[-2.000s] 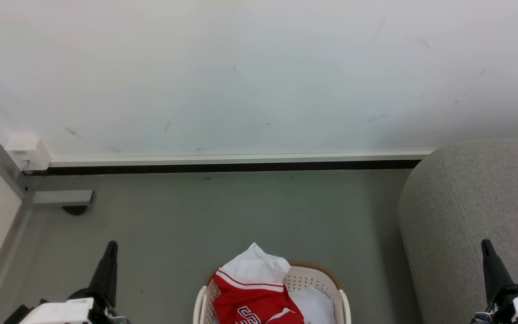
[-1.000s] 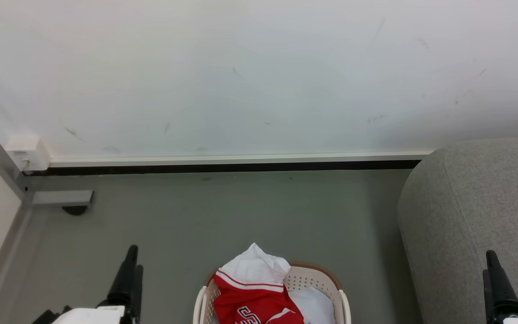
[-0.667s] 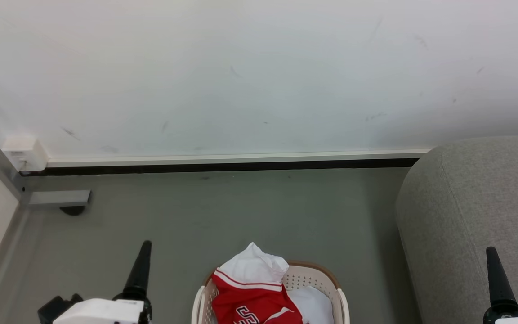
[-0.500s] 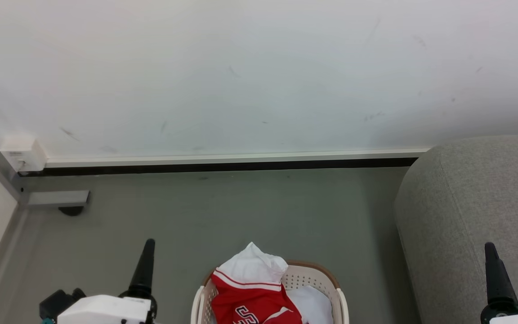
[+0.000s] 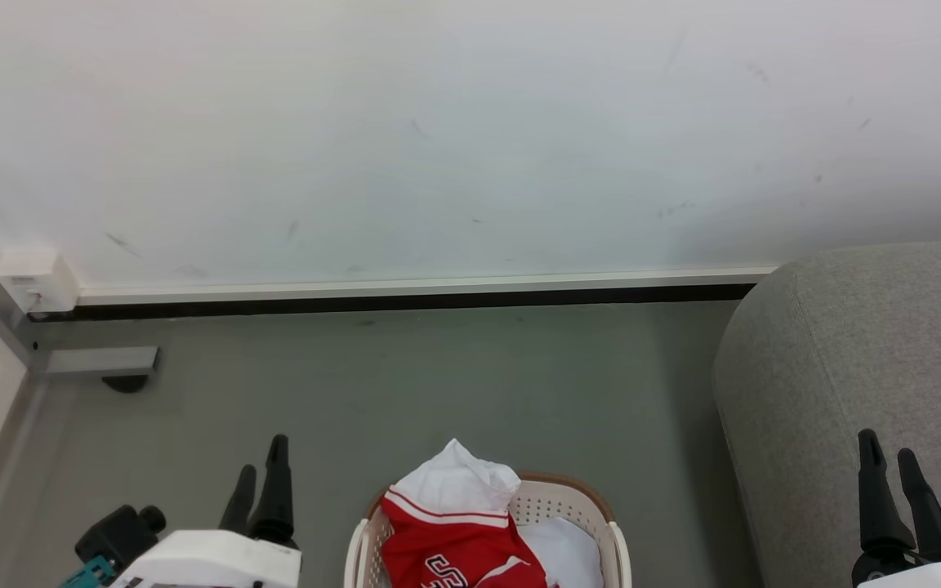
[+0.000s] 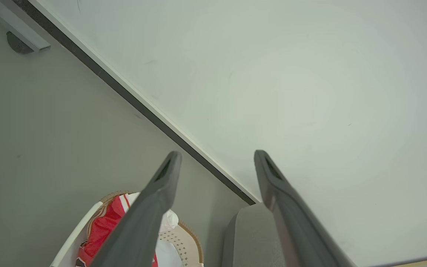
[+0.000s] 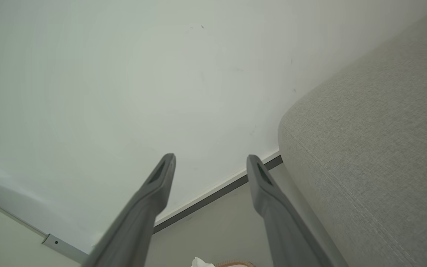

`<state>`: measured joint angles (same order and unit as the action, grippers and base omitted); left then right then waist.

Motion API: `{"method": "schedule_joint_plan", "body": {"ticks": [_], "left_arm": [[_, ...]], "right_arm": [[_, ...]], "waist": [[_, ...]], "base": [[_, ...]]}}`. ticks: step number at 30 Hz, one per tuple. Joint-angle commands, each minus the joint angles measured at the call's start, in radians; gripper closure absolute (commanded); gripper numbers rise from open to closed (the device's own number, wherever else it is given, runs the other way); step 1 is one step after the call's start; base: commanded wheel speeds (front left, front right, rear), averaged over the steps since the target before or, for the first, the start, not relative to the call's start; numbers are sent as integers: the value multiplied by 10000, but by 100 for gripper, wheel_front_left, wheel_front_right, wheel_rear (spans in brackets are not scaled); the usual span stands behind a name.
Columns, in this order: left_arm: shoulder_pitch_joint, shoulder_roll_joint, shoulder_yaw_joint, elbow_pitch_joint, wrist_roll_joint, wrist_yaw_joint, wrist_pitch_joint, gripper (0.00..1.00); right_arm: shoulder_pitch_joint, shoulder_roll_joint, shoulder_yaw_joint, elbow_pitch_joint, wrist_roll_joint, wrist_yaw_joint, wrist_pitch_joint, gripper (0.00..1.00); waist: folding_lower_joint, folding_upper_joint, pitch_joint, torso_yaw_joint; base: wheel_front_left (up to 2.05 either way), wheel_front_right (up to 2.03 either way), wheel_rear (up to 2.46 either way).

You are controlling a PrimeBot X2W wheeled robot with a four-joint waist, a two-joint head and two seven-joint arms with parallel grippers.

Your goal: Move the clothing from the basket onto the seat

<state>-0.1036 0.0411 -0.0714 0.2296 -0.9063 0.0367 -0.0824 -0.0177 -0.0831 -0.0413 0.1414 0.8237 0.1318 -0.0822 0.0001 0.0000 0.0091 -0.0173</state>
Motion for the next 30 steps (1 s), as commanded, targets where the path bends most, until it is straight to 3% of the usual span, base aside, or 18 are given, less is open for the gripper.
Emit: {"method": "schedule_joint_plan", "body": {"ticks": [1,12,30], "left_arm": [[-202,84,-13,-100,430,35,-104,0],[-79,295,-319,58,2807,193,-432,0],[-1,440,-633,373,4958,410,-924,0]], "right_arm": [[-50,-131,27,-166,-416,-8,-103,0],[-62,-235,259,1,-2239,-10,-437,0],[75,-228,519,285,-4398,-13,-908,0]], "waist": [[-1,0,0,-2],[-1,0,-14,-34],[-1,0,-36,-99]], "base": [[0,0,0],[0,0,0],[0,0,0]]}}
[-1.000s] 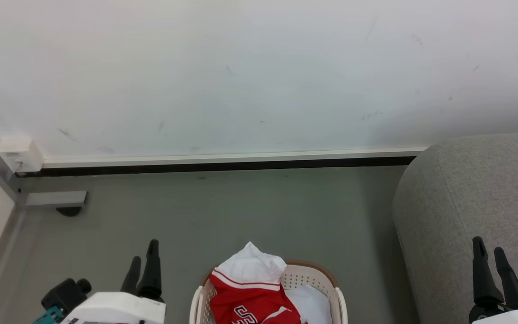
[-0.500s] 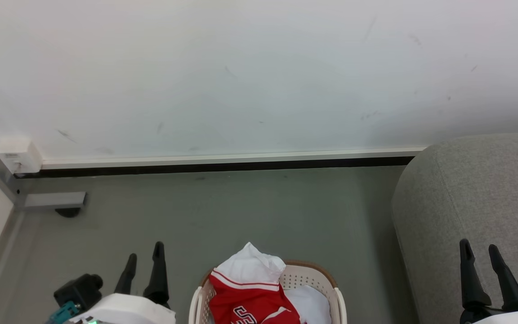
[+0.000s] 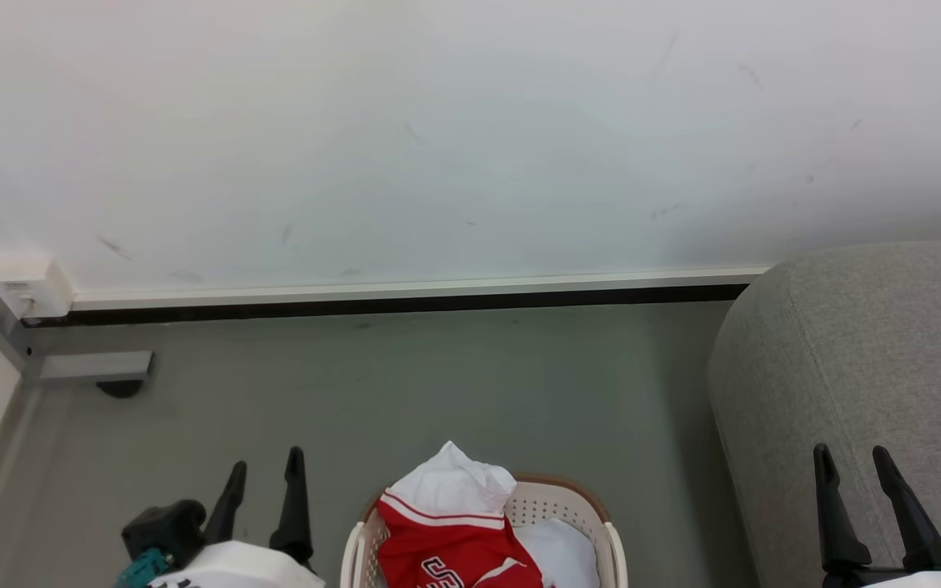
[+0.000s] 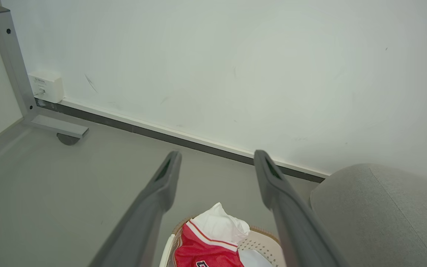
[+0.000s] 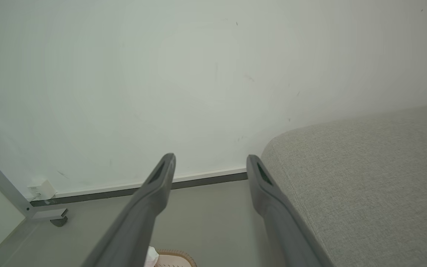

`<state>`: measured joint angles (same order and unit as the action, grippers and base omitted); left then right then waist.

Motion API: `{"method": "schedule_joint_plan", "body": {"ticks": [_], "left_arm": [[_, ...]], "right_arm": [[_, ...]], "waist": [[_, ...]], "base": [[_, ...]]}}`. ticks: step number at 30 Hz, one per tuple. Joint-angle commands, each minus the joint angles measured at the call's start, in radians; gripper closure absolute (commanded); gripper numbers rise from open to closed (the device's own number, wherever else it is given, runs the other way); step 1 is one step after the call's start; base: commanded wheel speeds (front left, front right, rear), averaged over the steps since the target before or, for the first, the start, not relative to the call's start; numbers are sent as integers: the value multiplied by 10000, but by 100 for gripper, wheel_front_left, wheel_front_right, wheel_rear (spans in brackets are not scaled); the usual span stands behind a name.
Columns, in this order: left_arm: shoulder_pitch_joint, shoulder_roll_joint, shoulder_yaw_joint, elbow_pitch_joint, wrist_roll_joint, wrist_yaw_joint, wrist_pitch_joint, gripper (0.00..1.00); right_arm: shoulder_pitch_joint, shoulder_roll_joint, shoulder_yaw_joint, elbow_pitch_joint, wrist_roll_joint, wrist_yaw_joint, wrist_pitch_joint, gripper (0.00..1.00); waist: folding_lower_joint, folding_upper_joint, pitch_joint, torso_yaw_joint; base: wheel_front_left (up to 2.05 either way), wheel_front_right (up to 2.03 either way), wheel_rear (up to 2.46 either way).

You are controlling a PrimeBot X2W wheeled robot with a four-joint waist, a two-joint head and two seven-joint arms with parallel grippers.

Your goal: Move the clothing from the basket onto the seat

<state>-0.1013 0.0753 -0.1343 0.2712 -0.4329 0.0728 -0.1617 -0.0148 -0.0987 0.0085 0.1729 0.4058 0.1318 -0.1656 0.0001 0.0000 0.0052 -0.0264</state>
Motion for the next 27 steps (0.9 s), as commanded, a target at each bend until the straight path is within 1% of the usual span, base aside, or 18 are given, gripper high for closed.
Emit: {"method": "schedule_joint_plan", "body": {"ticks": [1,15,21,27], "left_arm": [[-9,126,-2,-30,341,78,-145,0],[75,200,-172,-33,1689,390,-452,0],[72,219,-231,-5,2151,398,-581,0],[80,218,-252,100,2472,389,-686,0]], "right_arm": [[37,-63,41,-17,-317,-13,-98,0],[70,-2,53,95,-1350,-15,-418,0],[117,-31,118,122,-1816,-16,-536,0],[139,-10,163,183,-1903,-17,-649,0]], "waist": [[-1,0,7,-18],[-1,0,14,-54],[-1,0,15,-84],[-1,0,10,-118]], "base": [[0,0,0],[0,0,0],[0,0,0],[0,0,0]]}}
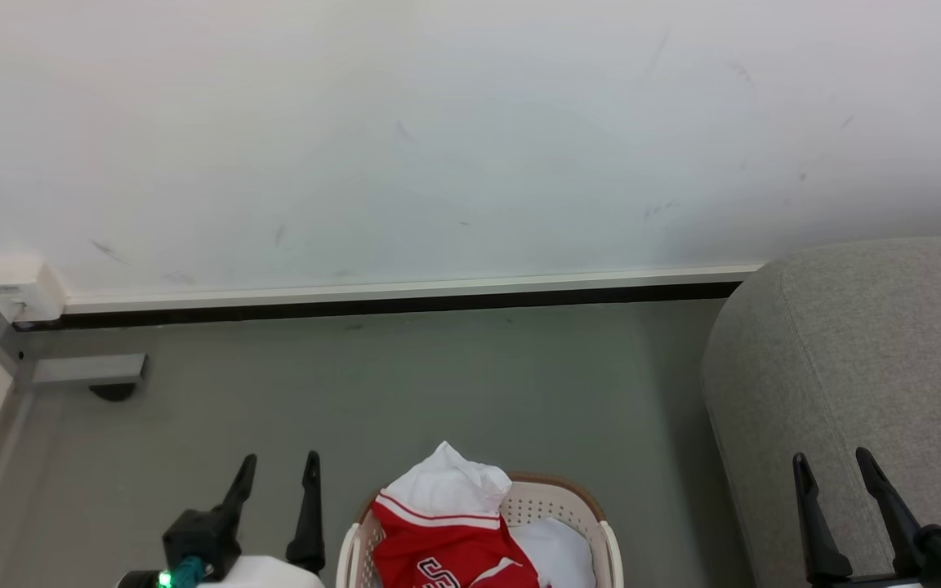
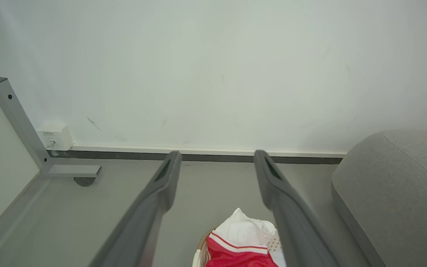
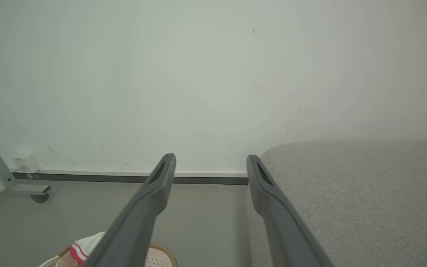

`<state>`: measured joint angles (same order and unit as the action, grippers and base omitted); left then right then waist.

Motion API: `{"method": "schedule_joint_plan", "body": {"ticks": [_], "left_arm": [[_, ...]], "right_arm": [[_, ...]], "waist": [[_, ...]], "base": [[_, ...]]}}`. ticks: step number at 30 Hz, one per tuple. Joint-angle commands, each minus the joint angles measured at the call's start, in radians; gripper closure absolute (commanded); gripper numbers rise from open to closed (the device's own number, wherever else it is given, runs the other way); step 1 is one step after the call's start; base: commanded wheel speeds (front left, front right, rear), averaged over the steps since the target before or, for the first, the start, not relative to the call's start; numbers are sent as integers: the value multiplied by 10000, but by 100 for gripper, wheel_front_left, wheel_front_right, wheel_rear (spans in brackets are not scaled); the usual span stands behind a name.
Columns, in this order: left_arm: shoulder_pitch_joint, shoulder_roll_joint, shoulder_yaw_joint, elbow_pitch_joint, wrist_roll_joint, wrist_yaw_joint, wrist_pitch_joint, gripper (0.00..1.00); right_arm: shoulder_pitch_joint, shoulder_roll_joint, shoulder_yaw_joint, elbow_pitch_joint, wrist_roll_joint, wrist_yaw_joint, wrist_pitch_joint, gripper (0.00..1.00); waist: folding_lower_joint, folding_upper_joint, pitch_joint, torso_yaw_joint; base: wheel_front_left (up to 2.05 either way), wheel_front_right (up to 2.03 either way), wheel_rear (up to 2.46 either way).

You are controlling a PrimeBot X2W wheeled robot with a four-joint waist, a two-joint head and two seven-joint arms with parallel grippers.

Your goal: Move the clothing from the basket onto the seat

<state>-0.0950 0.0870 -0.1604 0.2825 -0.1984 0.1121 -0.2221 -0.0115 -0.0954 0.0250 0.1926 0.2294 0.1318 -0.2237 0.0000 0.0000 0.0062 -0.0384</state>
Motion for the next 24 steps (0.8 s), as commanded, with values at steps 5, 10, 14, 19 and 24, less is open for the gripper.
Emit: {"method": "schedule_joint_plan", "body": {"ticks": [5,10,14,19,24], "left_arm": [[31,97,-7,120,494,-22,-186,0],[57,61,-63,165,858,44,-274,0],[26,57,-87,213,1181,61,-338,0],[-23,69,-110,268,1519,83,-429,0],[-9,45,-108,273,1628,63,-429,0]], "right_arm": [[120,-82,53,26,-275,-18,-169,0],[135,-118,75,-9,-529,-19,-262,0],[150,-136,109,-56,-802,-20,-330,0],[190,-160,144,-80,-1106,-20,-414,0],[142,-172,168,-108,-1117,-21,-420,0]], "waist": [[0,0,-5,-22],[0,0,13,-39],[0,0,23,-43],[0,0,36,-30],[0,0,72,-50]], "base": [[0,0,0],[0,0,0],[0,0,0],[0,0,0],[0,0,0]]}}
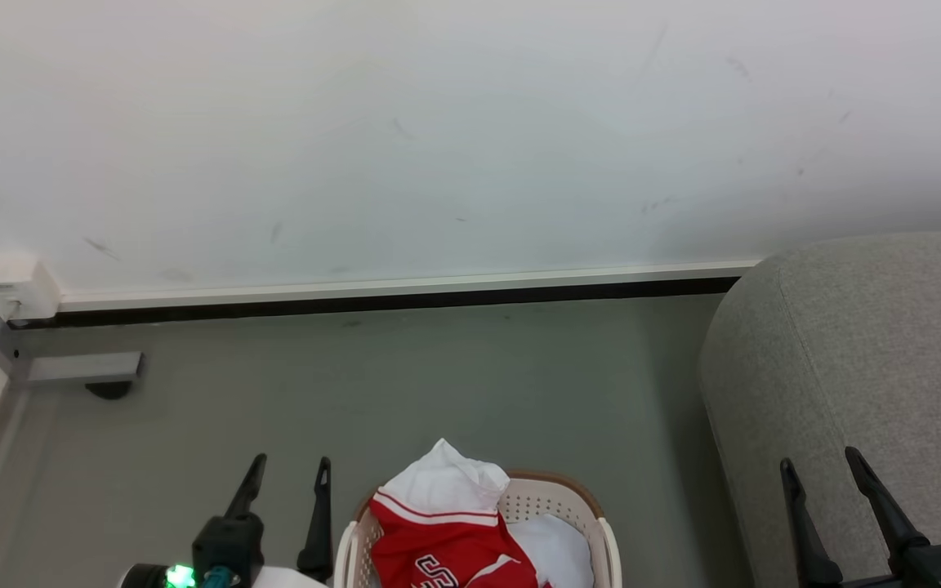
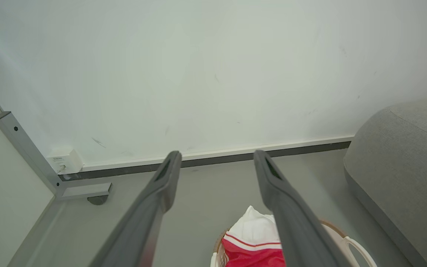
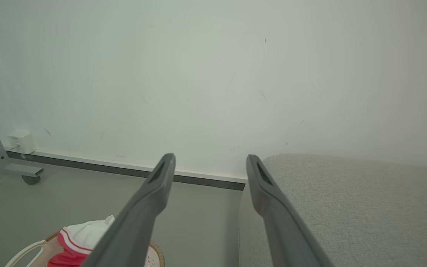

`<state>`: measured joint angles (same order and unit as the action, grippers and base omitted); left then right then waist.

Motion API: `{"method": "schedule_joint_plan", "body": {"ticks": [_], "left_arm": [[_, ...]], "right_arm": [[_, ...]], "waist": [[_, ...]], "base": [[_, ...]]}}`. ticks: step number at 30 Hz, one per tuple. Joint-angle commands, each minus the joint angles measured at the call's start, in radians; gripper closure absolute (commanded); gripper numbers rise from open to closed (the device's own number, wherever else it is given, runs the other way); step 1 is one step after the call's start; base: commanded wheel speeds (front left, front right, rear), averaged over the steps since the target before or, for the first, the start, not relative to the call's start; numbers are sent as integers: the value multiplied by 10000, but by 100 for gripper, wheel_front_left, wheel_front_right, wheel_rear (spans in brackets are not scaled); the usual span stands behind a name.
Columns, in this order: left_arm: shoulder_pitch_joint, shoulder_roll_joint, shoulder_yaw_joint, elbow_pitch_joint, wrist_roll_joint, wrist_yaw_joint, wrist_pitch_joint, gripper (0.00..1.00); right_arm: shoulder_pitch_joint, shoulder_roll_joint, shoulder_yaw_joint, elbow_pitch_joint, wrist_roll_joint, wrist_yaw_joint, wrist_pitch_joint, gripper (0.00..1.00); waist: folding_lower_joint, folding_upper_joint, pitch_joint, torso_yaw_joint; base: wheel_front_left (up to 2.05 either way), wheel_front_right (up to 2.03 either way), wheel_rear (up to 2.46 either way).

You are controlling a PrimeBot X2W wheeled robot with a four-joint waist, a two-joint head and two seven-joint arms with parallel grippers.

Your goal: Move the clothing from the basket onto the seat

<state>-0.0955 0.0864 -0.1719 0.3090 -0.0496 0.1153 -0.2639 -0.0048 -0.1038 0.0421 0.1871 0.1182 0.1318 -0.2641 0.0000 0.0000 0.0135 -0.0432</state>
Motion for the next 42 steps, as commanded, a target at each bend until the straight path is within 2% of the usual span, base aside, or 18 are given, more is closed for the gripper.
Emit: {"method": "schedule_joint_plan", "body": {"ticks": [1,6,11,20,29,34,36,42], "left_arm": [[4,44,6,7,143,23,-11,0],[-88,8,-37,73,123,-68,-11,0],[-324,-15,-169,378,21,-336,-11,0],[-1116,-111,-654,1846,-146,-949,88,0],[-2405,-301,-1469,3336,-520,-1418,1238,0],[-3127,-331,-2209,4249,-813,-1641,2249,0],[-3397,-340,-2599,4422,-1221,-1660,2563,0],[-4117,-332,-3574,5159,-2177,-1229,3388,0]], "right_arm": [[63,-80,-9,-62,6,-21,-7,0],[9,-60,-52,-93,30,-21,-7,0],[-147,-52,-41,-125,59,-21,-7,0],[-396,-34,25,-167,97,-21,-5,0],[-885,-40,63,-241,252,-21,-5,0],[-1230,-48,162,-310,316,-21,-5,0],[-1408,-31,209,-352,366,-21,-5,0],[-2104,43,389,-502,469,-21,-5,0]], "waist": [[0,0,8,-8],[0,0,94,-20],[0,0,244,-87],[0,0,568,-407],[0,0,1191,-892],[0,0,1762,-1217],[0,0,2072,-1380],[0,0,3193,-1895]], "base": [[0,0,0],[0,0,0],[0,0,0],[0,0,0],[0,0,0],[0,0,0],[0,0,0],[0,0,0]]}}
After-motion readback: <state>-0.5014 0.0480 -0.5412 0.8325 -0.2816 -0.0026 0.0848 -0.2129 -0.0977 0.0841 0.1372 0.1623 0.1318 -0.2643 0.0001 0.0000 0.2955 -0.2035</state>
